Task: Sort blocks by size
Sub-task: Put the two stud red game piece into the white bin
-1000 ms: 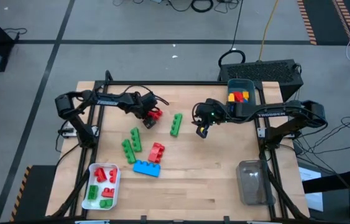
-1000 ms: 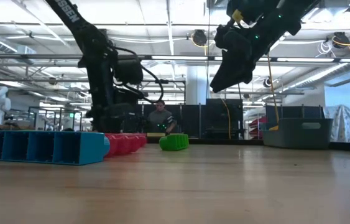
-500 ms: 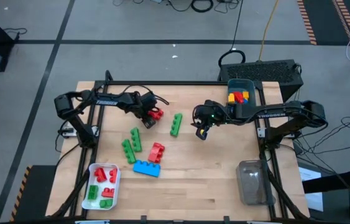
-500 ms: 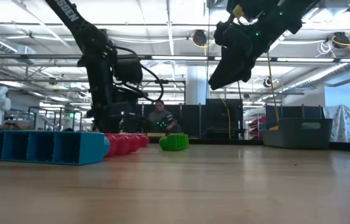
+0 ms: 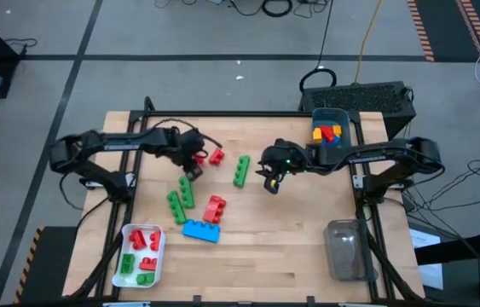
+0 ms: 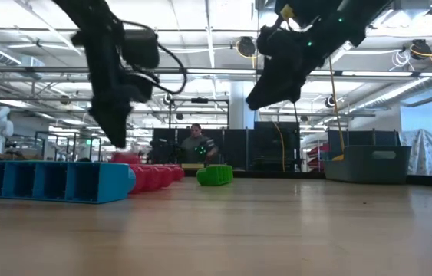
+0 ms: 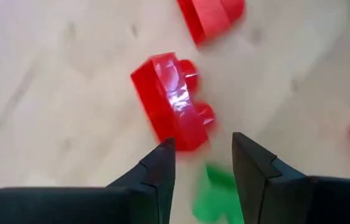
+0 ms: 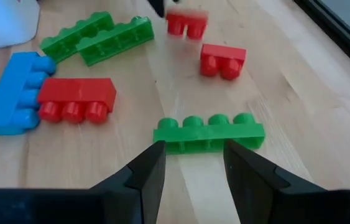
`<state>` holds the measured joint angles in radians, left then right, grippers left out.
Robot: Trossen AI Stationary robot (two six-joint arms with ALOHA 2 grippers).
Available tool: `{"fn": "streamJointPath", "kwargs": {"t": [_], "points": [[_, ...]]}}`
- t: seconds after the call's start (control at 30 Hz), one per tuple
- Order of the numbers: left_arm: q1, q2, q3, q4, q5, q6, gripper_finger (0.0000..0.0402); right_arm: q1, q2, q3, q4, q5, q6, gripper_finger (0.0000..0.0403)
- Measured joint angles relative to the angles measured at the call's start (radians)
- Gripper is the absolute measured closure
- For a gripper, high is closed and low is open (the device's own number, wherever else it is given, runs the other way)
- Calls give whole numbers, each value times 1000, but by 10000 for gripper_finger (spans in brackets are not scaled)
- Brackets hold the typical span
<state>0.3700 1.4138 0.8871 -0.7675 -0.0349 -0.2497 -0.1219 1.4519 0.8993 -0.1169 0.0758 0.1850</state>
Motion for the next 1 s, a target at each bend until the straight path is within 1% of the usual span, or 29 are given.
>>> {"fn": "streamJointPath", "kwargs": {"t": [0.13,0.37,0.5,0.67,0.8,0.87,0.93,0.97,1.0], "points": [[-83,-71,0,-110,1,-69,288,-14,68,1,59,-10,-51,255],[-246,-178,0,-293,5,-250,287,-81,172,45,89,-133,-142,255],[-337,-234,0,-384,36,-368,287,-110,224,92,80,-167,-174,255],[-446,-293,1,-404,92,-502,287,-145,286,164,69,-190,-234,255],[-529,-320,1,-403,124,-605,286,-179,363,258,7,-192,-291,255],[-569,-328,1,-403,129,-647,286,-195,408,319,-38,-223,-335,255],[-593,-329,1,-402,96,-661,286,-206,460,397,-92,-241,-379,255],[-596,-329,1,-400,54,-660,286,-207,479,434,-114,-240,-390,255],[-595,-329,1,-397,-11,-660,286,-212,501,474,-160,-240,-394,255]]}}
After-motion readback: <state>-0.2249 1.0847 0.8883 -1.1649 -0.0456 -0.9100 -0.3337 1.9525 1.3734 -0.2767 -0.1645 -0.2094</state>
